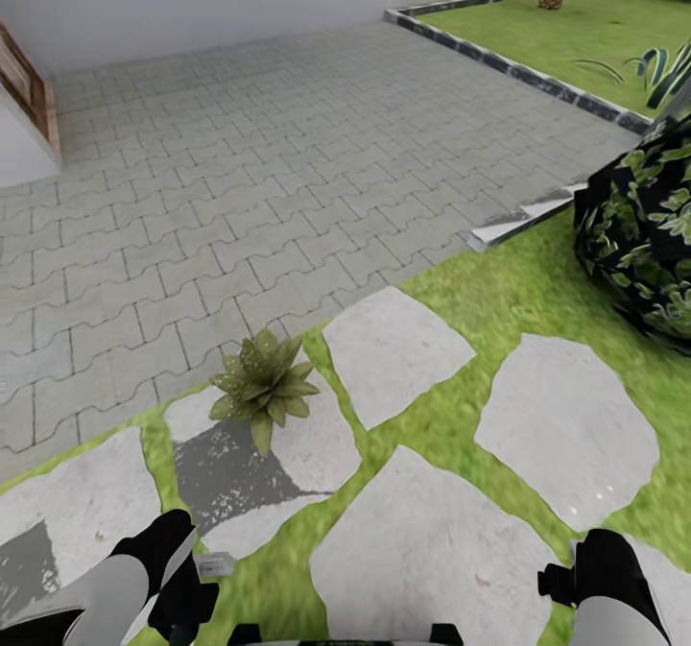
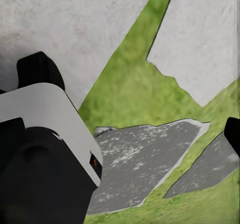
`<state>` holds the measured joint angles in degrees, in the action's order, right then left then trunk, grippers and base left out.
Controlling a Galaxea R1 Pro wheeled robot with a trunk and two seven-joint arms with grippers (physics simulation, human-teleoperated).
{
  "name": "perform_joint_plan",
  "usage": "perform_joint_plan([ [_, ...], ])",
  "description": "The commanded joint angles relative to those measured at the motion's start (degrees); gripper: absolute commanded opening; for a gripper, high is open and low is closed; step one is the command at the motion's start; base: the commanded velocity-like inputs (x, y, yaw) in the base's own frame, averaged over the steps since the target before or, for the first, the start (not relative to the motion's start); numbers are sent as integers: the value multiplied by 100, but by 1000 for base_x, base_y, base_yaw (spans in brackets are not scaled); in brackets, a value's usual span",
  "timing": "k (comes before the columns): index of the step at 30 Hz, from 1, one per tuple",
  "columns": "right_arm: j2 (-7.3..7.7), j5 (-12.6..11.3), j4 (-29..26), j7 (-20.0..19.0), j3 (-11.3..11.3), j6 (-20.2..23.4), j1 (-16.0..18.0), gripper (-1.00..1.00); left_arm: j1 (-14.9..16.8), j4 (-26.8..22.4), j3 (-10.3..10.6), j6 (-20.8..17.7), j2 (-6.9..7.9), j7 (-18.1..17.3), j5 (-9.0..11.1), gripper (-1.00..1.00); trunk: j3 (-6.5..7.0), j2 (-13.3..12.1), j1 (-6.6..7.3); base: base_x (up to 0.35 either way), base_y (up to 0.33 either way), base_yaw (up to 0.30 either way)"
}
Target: Pick up the pesticide atomizer in the garden and spray insectifuge to fully cover both potted plants in the garden.
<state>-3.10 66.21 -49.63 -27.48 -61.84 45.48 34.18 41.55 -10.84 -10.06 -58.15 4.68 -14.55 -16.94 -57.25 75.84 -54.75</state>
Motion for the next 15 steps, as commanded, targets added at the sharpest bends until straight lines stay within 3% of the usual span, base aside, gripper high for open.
perform_joint_plan([
  [1,-5,61,-12,-56,-21,-4,5,100,2,-6,-32,-21,-2,-34,-67,-100,-8,2,-3,195,-19,213],
  [15,-5,63,-12,-56,-21,-4,9,100,2,-6,-22,-21,-2,-8,-81,-100,-71,2,-3,16,-2,213],
])
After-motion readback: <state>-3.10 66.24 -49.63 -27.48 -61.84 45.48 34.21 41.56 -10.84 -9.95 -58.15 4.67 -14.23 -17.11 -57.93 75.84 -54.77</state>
